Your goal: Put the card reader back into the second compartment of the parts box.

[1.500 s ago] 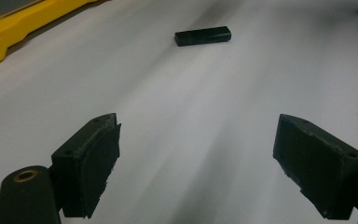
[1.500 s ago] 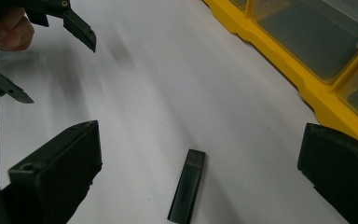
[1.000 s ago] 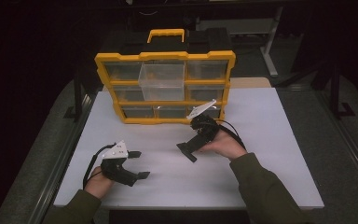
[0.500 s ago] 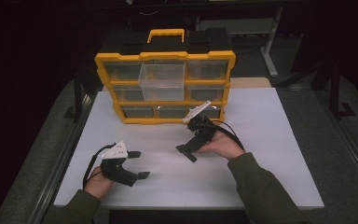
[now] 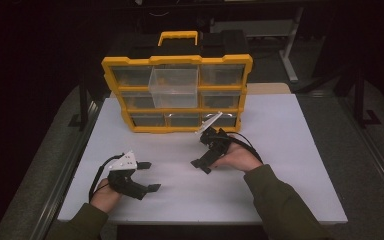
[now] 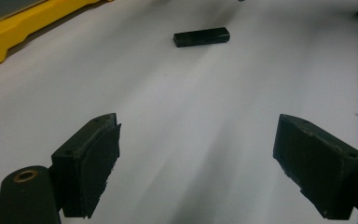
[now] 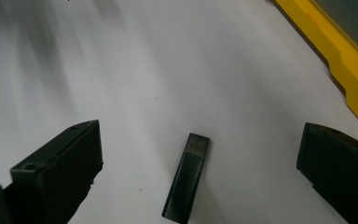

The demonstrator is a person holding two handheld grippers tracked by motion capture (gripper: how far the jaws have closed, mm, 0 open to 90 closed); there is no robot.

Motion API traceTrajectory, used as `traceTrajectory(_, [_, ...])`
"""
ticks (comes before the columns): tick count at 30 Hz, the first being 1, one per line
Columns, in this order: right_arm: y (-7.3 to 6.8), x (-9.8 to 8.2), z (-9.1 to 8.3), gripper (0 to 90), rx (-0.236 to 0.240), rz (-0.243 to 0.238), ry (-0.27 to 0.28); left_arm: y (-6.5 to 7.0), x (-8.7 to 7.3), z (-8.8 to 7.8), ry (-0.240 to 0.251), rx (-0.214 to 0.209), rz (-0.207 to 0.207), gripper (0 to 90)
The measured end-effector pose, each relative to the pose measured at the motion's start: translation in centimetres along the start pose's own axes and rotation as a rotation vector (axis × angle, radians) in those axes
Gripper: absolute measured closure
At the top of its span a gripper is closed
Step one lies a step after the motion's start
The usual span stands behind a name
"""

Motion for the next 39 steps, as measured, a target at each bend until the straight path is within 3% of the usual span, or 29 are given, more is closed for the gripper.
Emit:
traceTrajectory(22, [-0.1, -1.4, 1.6, 0.2, 0.0, 0.005, -0.072, 0.0, 0.0, 0.0, -0.001, 0.0, 0.002, 14.6])
traceTrajectory(31, [-0.2, -1.8, 2.0, 7.4, 0.001, -0.01, -0.089, 0.0, 0.0, 0.0, -0.002, 0.0, 0.003, 14.5])
traceTrajectory(39, [-0.1, -2.2, 2.2, 20.0, -0.003, -0.008, -0.108, 0.1, 0.0, 0.0, -0.004, -0.002, 0.004, 14.6])
Point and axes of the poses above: each handheld gripper's, and its own axes: z roughly forward along the jaws, x roughly out of its top, y roughly to its right, the point moved 10 cm from there along z, roughly forward along the jaws
